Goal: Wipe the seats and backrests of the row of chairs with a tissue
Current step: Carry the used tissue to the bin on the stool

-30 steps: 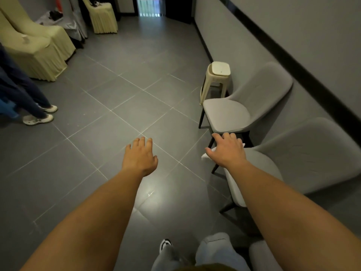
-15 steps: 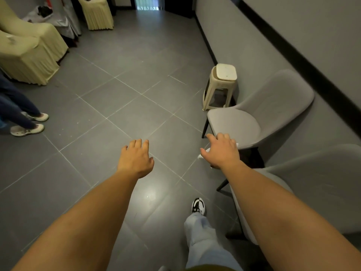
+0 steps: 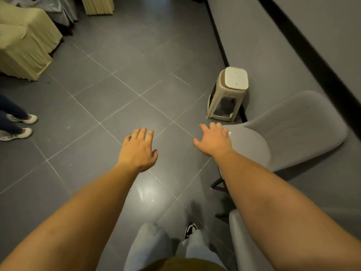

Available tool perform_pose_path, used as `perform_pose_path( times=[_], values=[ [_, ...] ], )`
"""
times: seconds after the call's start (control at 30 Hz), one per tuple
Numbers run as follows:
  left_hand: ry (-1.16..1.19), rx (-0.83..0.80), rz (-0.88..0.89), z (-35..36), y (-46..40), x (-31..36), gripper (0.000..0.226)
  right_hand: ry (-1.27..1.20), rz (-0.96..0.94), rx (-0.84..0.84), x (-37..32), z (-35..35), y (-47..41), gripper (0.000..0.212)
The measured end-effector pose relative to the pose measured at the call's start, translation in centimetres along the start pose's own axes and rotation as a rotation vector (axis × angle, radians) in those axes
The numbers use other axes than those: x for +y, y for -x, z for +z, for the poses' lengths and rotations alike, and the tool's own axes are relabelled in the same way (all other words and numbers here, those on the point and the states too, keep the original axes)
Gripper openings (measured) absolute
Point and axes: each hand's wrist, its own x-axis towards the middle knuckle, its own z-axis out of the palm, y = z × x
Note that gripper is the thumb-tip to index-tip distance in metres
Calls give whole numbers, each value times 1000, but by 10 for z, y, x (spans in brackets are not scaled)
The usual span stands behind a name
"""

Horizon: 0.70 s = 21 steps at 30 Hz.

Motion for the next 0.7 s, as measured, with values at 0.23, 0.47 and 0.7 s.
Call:
perform_pose_path(
  times=[0.23,0.47,0.7],
  values=[
    [-23,-15,11,8,-154,-66,64,10,43,2,-21,-14,-136,60],
    [-49,-25,97,-3,-317,-139,61,-6,177,27,-38,-41,-257,58],
    [-79,11,241,-26,-446,-147,60,-68,292,47,-37,-66,-342,58]
  ],
)
